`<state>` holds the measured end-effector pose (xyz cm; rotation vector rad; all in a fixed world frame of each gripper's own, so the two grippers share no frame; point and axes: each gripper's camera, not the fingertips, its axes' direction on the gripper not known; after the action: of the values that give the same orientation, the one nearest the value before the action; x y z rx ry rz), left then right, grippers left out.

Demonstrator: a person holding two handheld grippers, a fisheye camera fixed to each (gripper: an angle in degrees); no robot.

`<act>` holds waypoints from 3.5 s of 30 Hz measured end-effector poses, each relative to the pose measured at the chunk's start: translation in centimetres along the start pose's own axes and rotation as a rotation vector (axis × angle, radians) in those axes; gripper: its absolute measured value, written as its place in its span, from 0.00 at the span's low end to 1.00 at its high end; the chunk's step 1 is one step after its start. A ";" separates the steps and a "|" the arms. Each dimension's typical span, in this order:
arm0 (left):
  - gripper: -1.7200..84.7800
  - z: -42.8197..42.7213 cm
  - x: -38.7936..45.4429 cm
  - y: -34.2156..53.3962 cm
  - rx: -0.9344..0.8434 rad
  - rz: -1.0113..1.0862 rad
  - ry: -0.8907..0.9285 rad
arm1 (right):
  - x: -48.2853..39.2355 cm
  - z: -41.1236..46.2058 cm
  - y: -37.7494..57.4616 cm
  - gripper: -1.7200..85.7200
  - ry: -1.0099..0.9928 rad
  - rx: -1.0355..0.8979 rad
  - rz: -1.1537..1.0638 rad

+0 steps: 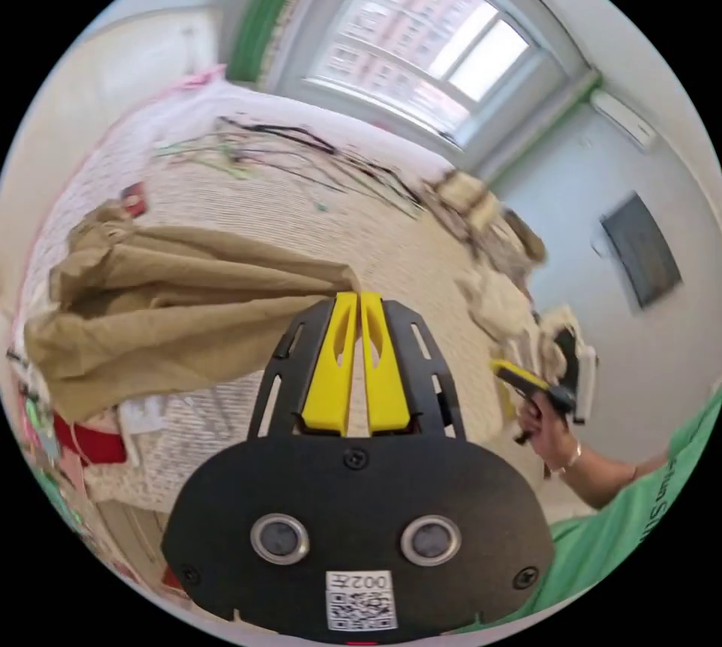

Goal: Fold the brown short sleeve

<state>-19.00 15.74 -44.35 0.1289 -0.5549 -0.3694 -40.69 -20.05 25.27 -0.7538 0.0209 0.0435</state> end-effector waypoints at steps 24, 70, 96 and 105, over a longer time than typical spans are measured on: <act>0.20 2.7 -9.7 1.9 -0.316 -0.233 0.094 | -13.3 5.3 -6.3 0.14 0.012 -0.026 -0.440; 0.21 19.4 -6.9 -14.8 -0.511 0.235 -0.380 | -7.1 21.6 -25.4 0.13 -0.100 -0.122 0.042; 0.01 16.4 -2.3 -13.3 -0.362 0.064 -0.197 | 0.1 19.8 -14.8 0.08 -0.114 -0.164 -0.018; 0.11 17.5 -2.0 -9.3 -0.327 0.069 -0.193 | 3.2 20.8 -23.3 0.14 0.063 -0.085 -0.016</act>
<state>-32.79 7.48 -32.58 -0.2429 -0.6796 -0.4031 -36.37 -22.73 56.25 -0.8400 0.0735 0.0050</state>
